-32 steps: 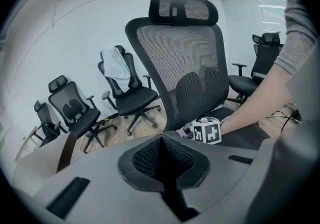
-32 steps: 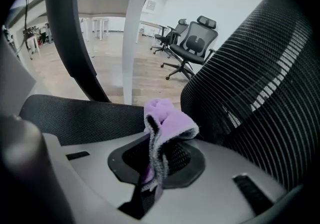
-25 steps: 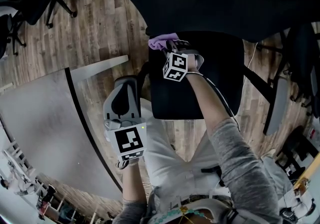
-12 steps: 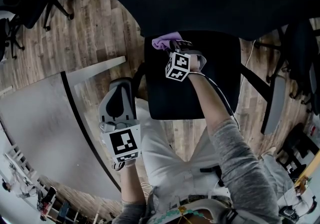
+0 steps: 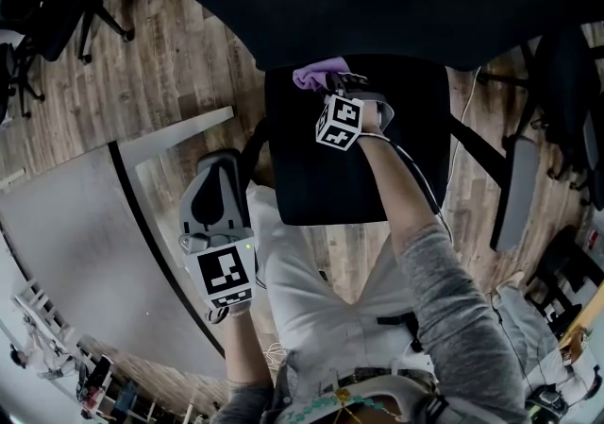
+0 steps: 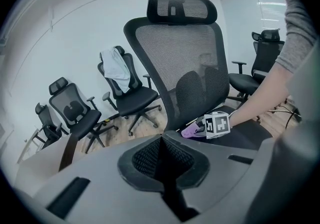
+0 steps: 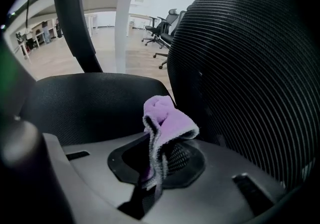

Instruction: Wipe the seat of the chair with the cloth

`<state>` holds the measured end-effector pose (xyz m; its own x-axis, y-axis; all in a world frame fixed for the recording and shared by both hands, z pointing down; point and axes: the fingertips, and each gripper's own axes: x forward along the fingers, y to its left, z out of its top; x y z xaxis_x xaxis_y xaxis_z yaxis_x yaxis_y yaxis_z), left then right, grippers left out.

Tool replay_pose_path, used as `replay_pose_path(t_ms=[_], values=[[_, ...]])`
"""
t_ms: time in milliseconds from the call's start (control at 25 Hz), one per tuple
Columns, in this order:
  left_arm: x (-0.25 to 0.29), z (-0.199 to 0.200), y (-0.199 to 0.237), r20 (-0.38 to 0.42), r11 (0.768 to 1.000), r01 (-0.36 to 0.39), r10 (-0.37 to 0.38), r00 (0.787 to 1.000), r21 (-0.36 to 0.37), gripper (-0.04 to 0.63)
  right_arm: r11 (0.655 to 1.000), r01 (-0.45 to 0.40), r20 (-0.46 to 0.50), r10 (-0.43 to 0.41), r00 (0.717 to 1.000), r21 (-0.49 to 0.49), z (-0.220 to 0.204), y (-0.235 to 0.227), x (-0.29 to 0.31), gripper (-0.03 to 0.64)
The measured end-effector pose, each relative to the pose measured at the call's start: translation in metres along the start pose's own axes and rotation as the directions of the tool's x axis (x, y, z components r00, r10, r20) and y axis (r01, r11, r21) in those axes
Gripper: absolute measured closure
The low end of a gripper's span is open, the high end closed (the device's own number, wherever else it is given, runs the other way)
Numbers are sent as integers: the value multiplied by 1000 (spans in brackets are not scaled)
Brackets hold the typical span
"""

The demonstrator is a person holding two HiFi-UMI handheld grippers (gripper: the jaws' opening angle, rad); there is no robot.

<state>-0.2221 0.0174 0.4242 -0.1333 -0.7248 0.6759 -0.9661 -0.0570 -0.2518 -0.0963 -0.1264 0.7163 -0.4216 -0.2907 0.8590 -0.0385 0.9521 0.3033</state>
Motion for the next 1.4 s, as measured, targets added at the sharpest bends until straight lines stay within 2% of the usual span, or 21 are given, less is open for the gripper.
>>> replay_pose_path(t_ms=[1400], values=[[-1, 0, 2, -6, 1000, -10, 10, 1000, 7, 588, 997, 53, -137, -44, 990, 62, -104, -32, -31, 569]])
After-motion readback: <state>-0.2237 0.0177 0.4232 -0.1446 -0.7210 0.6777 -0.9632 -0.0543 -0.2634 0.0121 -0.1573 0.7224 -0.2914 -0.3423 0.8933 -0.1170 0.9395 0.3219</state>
